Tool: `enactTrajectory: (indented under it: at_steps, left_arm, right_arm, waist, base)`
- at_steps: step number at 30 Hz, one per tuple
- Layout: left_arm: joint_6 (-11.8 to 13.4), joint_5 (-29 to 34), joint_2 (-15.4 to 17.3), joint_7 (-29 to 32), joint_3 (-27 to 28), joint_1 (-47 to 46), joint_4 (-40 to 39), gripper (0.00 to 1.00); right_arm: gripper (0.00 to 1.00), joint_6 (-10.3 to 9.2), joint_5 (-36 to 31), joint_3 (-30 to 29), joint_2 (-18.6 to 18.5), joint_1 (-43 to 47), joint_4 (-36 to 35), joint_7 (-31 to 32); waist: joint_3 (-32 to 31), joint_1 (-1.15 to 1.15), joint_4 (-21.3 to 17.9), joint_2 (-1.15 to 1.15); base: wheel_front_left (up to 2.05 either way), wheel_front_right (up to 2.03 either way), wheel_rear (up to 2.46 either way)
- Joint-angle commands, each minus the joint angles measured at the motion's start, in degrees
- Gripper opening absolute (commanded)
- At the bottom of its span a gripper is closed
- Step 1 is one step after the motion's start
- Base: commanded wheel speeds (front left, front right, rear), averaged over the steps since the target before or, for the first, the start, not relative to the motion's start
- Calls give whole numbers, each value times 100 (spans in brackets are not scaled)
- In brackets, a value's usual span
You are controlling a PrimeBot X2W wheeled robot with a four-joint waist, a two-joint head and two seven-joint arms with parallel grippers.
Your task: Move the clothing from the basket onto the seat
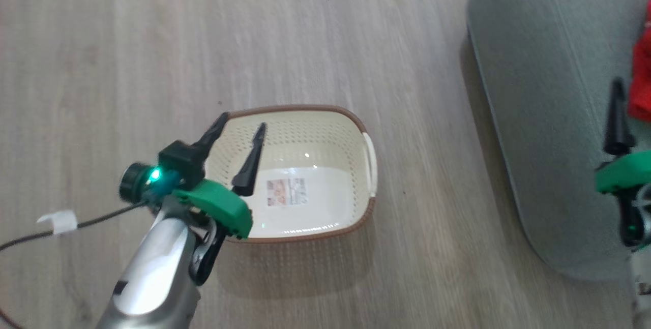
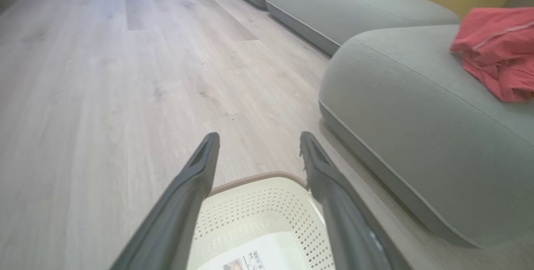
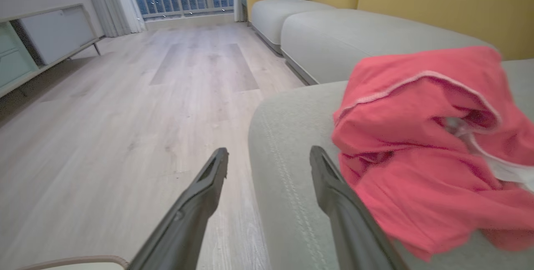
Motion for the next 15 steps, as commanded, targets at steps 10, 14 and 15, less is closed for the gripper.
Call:
enactTrajectory:
  at_steps: [10,14,15]
  left_arm:
    - [216,345,-43,-29,1269,479,-288,100]
    - [219,492,-75,-29,1615,729,-371,100]
    - [223,520,-84,-29,1708,794,-391,100]
  right_arm:
    - [100,-2,94,1054,64,112,-357,-53]
    - [100,-2,95,1297,218,90,-304,-53]
    - [100,-2,106,1342,276,86,-280,-53]
  waist:
    - [-658,1,733,0]
    - [-861,1,841,0]
    - [-917,1,846,0]
  base:
    - [0,0,0]
    - [0,0,0]
    - [0,0,0]
